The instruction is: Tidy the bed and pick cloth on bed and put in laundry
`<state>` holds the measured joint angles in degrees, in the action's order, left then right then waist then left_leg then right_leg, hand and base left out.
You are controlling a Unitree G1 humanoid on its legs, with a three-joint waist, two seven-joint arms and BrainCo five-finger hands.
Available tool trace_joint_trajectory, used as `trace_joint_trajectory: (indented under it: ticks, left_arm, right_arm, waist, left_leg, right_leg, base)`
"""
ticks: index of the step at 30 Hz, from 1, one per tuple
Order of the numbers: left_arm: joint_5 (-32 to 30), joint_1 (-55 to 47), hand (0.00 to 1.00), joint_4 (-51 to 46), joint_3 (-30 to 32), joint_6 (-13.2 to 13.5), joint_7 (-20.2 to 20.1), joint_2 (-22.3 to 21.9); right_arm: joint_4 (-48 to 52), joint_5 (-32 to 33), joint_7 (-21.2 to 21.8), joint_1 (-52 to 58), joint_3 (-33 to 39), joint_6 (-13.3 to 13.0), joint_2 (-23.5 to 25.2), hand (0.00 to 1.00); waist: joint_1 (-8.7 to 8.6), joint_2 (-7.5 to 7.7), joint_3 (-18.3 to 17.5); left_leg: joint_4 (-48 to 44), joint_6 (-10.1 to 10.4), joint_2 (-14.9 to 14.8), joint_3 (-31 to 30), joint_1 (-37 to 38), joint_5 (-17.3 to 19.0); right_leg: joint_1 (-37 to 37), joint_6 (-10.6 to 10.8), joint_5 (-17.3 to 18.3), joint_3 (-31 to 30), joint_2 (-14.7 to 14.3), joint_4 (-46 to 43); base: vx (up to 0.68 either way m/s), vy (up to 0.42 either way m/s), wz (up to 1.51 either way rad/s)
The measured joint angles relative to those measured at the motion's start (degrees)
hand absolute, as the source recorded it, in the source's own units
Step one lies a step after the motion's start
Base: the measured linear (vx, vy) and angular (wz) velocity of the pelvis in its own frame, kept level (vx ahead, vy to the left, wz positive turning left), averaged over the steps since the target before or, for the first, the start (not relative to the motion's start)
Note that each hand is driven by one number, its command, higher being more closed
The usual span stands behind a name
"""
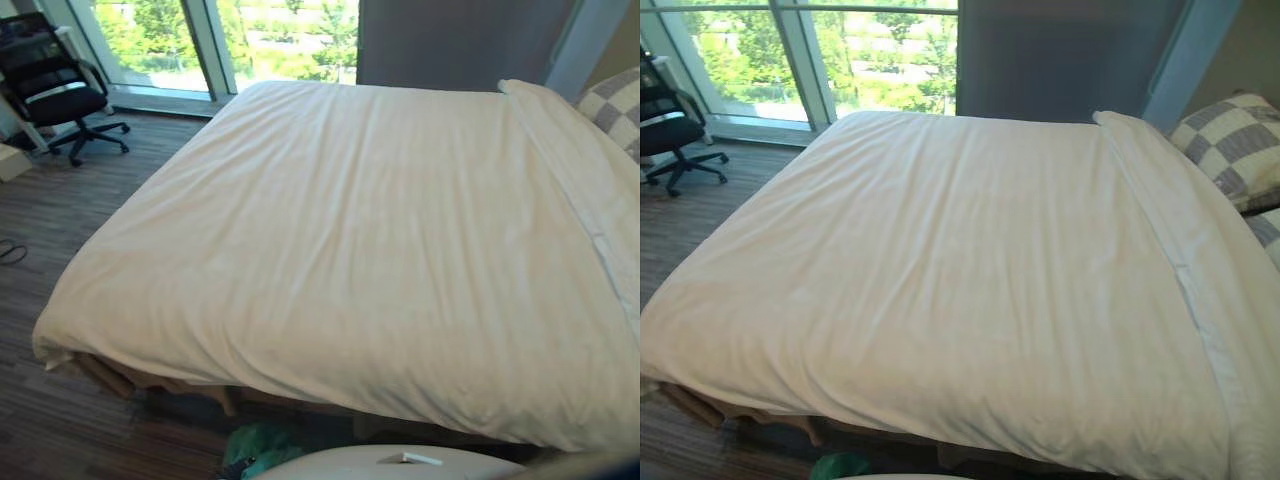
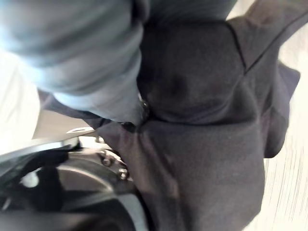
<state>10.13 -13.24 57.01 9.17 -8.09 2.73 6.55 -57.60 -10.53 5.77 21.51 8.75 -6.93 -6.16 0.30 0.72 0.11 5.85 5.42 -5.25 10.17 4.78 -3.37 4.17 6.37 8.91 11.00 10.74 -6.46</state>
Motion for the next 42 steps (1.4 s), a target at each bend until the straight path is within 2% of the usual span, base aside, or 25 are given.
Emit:
trace_joint_trajectory:
  ticks: [6,7,8,9,10,11,12,13,14,17,18,19,20,22,24,26,27,28,29,30,32,35,36,37,42]
  left_arm:
    - [5.20,-0.48,1.00,-0.25,0.05,3.00,1.05,-1.23]
    - [5.73,-0.52,1.00,-1.40,0.04,3.29,1.11,-1.61]
    - [6.08,-1.01,1.00,-2.07,0.11,3.50,0.77,-1.47]
    - [6.03,-1.04,1.00,-2.27,0.16,3.58,0.41,-1.30]
    - [5.75,-0.70,1.00,-2.46,0.35,3.90,-0.23,-1.29]
    - [4.73,-0.31,1.00,-2.56,0.58,3.94,-0.49,-1.44]
    - [4.65,-0.28,1.00,-2.69,0.57,3.94,-0.52,-1.63]
    - [3.75,-0.29,1.00,-2.66,0.43,3.98,-0.87,-1.92]
    - [3.77,-0.09,1.00,-2.72,0.40,3.97,-1.15,-1.73]
    - [2.16,1.19,1.00,-3.56,-2.24,3.98,-1.87,0.05]
    - [1.62,2.15,1.00,-3.58,-2.89,3.71,-2.38,0.83]
    - [0.95,2.53,1.00,-3.50,-3.12,3.16,-2.44,1.88]
    - [-0.16,2.72,1.00,-3.38,-4.36,2.60,-2.61,2.50]
    - [-0.59,3.89,1.00,-2.87,-5.79,2.37,-2.99,2.55]
    - [-0.93,5.31,1.00,-1.39,-6.08,2.36,-3.51,2.38]
    - [-1.59,5.91,1.00,-0.24,-7.03,2.48,-3.78,2.67]
    - [-1.80,6.09,1.00,0.54,-7.17,2.51,-3.86,2.44]
    - [-2.03,6.11,1.00,0.72,-8.35,2.37,-4.03,1.94]
    - [-2.34,6.30,1.00,0.64,-8.92,2.22,-4.09,1.85]
    - [-3.09,6.66,1.00,0.68,-9.14,1.95,-4.14,1.85]
    - [-6.29,7.57,1.00,2.39,-9.01,1.42,-4.36,1.98]
    - [-9.14,6.88,1.00,3.01,-8.47,1.24,-4.41,1.86]
    - [-9.42,6.78,1.00,2.99,-8.26,1.26,-4.41,1.85]
    - [-9.73,6.72,1.00,2.99,-7.75,1.31,-4.42,2.02]
    - [-9.69,5.29,1.00,2.87,-3.44,2.51,-5.02,0.64]
  right_arm:
    - [-0.66,-2.30,0.35,-4.79,-1.03,-1.64,-2.30,1.00]
    - [-0.61,-3.37,0.35,-5.64,-1.24,-1.65,-2.69,1.00]
    - [-0.10,-3.82,0.35,-6.04,-2.10,-1.62,-2.79,1.00]
    - [0.29,-3.80,0.36,-6.04,-2.45,-1.62,-2.73,1.00]
    - [0.31,-3.09,0.39,-6.47,-2.55,-1.48,-2.72,1.00]
    - [0.26,-1.87,0.37,-6.85,-2.44,-1.10,-2.97,1.00]
    - [0.17,-1.56,0.38,-7.27,-2.42,-0.79,-3.25,1.00]
    - [-0.78,-1.40,0.39,-8.50,-2.37,-0.37,-3.76,1.00]
    - [-1.75,-1.40,0.42,-9.58,-2.39,0.03,-3.70,1.00]
    - [-4.40,-1.20,0.99,-14.23,-1.20,1.00,-2.18,1.00]
    - [-4.85,-0.37,1.11,-15.14,0.43,1.00,-0.91,1.00]
    - [-4.88,0.59,1.21,-15.89,1.35,0.92,0.39,1.00]
    - [-4.89,1.92,1.19,-15.40,2.58,0.95,0.68,1.00]
    - [-4.80,2.97,1.22,-14.43,4.79,1.23,0.24,1.00]
    - [-4.45,3.61,1.30,-15.19,5.22,1.16,0.53,1.00]
    - [-3.46,5.06,1.28,-15.02,5.40,0.51,0.83,1.00]
    - [-3.48,5.69,1.19,-14.85,5.48,0.25,0.54,1.00]
    - [-3.35,6.53,1.24,-14.62,6.28,-0.25,0.07,1.00]
    - [-3.26,7.45,1.04,-14.62,6.56,-0.45,-0.14,1.00]
    - [-3.18,8.57,0.96,-14.60,6.51,-0.70,-0.30,1.00]
    - [-3.59,10.88,1.06,-14.56,6.48,-1.83,-0.12,1.00]
    - [-4.40,12.04,1.65,-14.10,6.25,-3.73,0.20,1.00]
    - [-4.58,12.10,1.87,-14.05,6.23,-3.97,0.33,1.00]
    - [-4.81,12.19,2.18,-14.03,6.14,-4.30,0.62,1.00]
    - [-4.62,13.82,3.04,-14.42,6.42,-4.28,1.00,1.00]
  waist:
    - [0.69,-1.26,1.36]
    - [0.80,-1.39,1.45]
    - [0.57,-1.01,1.49]
    - [0.52,-0.46,1.56]
    - [0.55,0.63,1.51]
    - [0.51,0.27,1.92]
    - [0.43,-0.11,2.38]
    - [0.02,-0.85,2.95]
    - [0.09,-0.46,3.20]
    - [0.95,0.51,5.90]
    - [0.56,1.35,6.46]
    - [0.24,2.19,7.08]
    - [-1.00,2.60,7.58]
    - [-0.96,0.95,8.15]
    - [-0.22,0.48,8.61]
    - [0.17,0.14,8.71]
    - [0.17,-0.42,8.74]
    - [0.04,-2.34,8.24]
    - [-0.12,-2.99,8.29]
    - [-0.44,-3.14,8.52]
    - [-0.46,-2.94,9.52]
    - [-0.58,-2.83,9.61]
    - [-0.58,-2.48,9.51]
    - [-0.56,-1.19,9.34]
    - [0.30,-1.52,9.43]
  left_leg:
    - [0.14,-0.72,0.17,-6.46,-3.17,-3.26]
    - [0.15,-2.86,0.52,-7.31,-4.11,-2.42]
    - [0.16,-6.69,1.19,-5.66,-4.97,0.08]
    - [0.10,-8.16,1.66,-3.97,-5.44,1.66]
    - [-2.78,-8.42,1.78,1.08,-7.37,2.32]
    - [-8.75,-8.80,1.85,6.06,-10.08,2.29]
    - [-10.64,-9.40,1.90,8.15,-10.15,1.74]
    - [-10.41,-8.39,2.62,9.78,-9.70,0.10]
    - [-9.65,-8.14,3.52,8.47,-9.88,-0.76]
    - [-4.06,-10.99,6.78,5.89,-9.81,-4.54]
    - [-1.73,-13.78,7.36,7.54,-9.73,-2.84]
    - [-2.50,-15.27,7.24,14.13,-9.51,0.60]
    - [-2.75,-15.10,7.11,16.87,-8.29,0.59]
    - [-0.43,-12.71,7.96,12.40,-6.19,-3.57]
    - [-0.21,-13.29,8.89,8.40,-5.42,-3.49]
    - [0.08,-13.60,10.53,4.51,-4.07,-2.58]
    - [0.08,-13.55,10.56,3.00,-3.67,-2.45]
    - [0.07,-13.55,10.26,0.02,-3.80,-2.46]
    - [0.07,-13.55,10.12,-1.28,-3.82,-2.46]
    - [0.07,-13.55,10.06,-3.37,-4.01,-2.46]
    - [0.06,-13.76,10.01,-7.56,-3.70,-2.79]
    - [0.08,-13.44,10.30,-10.68,-3.56,-3.66]
    - [0.09,-13.29,10.52,-10.83,-3.54,-3.77]
    - [0.11,-13.24,11.31,-10.93,-3.39,-3.78]
    - [0.13,-11.54,11.19,-10.10,-1.74,-3.12]
  right_leg:
    - [3.22,-0.33,2.86,10.71,0.02,-1.20]
    - [3.75,0.12,3.61,13.84,0.42,-1.99]
    - [5.05,0.45,3.56,17.54,1.34,-1.27]
    - [5.81,0.79,3.35,19.65,2.10,-0.32]
    - [6.51,0.57,2.30,24.32,4.06,0.42]
    - [7.20,0.42,2.43,28.90,5.43,-0.42]
    - [7.95,0.29,2.70,30.73,5.72,-1.10]
    - [9.15,1.14,3.34,33.60,5.69,-3.37]
    - [9.24,0.63,3.46,34.18,6.23,-4.19]
    - [9.89,-0.25,3.14,35.28,7.03,-6.37]
    - [10.51,-0.23,3.14,37.46,7.62,-7.15]
    - [12.34,-0.08,2.15,39.29,8.15,-7.16]
    - [14.28,-0.22,0.33,40.07,8.27,-8.18]
    - [16.44,0.61,0.77,39.37,8.42,-10.99]
    - [16.77,1.69,2.30,38.52,6.94,-7.72]
    - [16.56,0.42,1.03,39.57,8.08,-11.32]
    - [16.19,-1.46,0.00,38.61,8.64,-14.72]
    - [14.40,-5.76,-1.06,36.34,9.02,-20.16]
    - [13.60,-5.43,0.50,34.02,8.45,-21.15]
    - [12.16,-4.12,3.24,29.33,6.30,-20.86]
    - [9.64,-3.34,7.18,21.57,1.23,-17.53]
    - [6.47,-3.74,7.19,12.66,-4.29,-9.58]
    - [6.20,-3.82,6.79,10.53,-5.22,-7.07]
    - [5.98,-4.77,4.73,7.95,-6.00,-4.18]
    - [8.57,-4.67,4.74,10.07,-5.65,-2.21]
  base:
    - [-0.09,-0.048,0.96]
    - [-0.15,-0.037,1.28]
    - [-0.11,-0.028,1.37]
    - [-0.03,0.049,1.61]
    - [0.01,0.085,1.80]
    - [0.03,0.113,1.85]
    - [0.10,0.123,1.93]
    - [0.11,0.107,1.45]
    - [0.09,0.127,1.52]
    - [0.02,0.091,1.21]
    - [0.00,0.070,1.42]
    - [0.09,0.107,2.04]
    - [0.10,0.078,1.88]
    - [0.12,0.033,1.59]
    - [0.06,0.021,1.16]
    - [0.05,0.041,0.98]
    - [0.10,0.031,1.06]
    - [0.11,0.034,0.94]
    - [0.08,0.007,1.05]
    - [0.06,-0.026,1.05]
    - [0.05,-0.055,1.08]
    - [0.03,-0.095,0.72]
    - [0.02,-0.126,0.52]
    - [0.05,-0.119,0.43]
    - [0.06,-0.099,0.12]
